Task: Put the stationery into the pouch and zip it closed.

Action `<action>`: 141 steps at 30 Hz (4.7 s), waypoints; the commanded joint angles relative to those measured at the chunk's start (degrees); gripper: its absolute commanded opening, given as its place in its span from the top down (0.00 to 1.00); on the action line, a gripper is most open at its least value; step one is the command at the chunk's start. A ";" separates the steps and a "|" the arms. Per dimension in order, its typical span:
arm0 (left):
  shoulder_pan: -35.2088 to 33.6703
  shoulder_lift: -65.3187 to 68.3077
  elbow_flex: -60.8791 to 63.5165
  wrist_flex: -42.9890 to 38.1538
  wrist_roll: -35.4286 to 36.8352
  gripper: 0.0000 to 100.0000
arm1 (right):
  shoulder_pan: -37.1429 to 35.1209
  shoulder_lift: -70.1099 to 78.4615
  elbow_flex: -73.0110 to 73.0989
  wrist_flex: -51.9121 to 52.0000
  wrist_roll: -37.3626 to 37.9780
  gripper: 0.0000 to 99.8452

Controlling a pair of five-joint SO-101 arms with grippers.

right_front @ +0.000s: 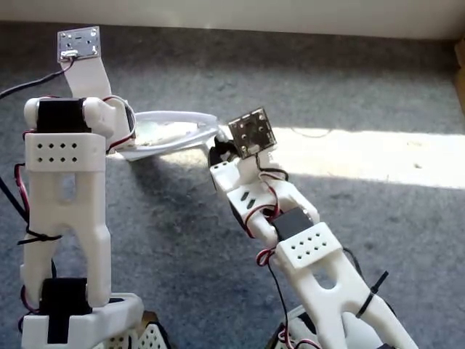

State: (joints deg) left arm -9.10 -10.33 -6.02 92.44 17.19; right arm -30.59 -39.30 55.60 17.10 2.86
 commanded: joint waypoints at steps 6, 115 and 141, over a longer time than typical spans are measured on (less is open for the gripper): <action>0.22 -0.66 0.04 -0.97 -0.62 0.99 | 0.66 -1.89 -0.48 -1.19 -5.01 0.90; -0.75 -0.66 -0.13 -2.64 -0.62 0.99 | 1.19 -16.75 -1.71 9.01 2.81 0.99; 15.69 -0.75 -0.40 -13.80 -8.79 0.74 | -7.87 -42.68 17.71 26.86 5.36 0.99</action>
State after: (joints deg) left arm 0.92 -10.24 -5.85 81.27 11.65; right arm -37.89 -77.19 69.67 47.52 7.96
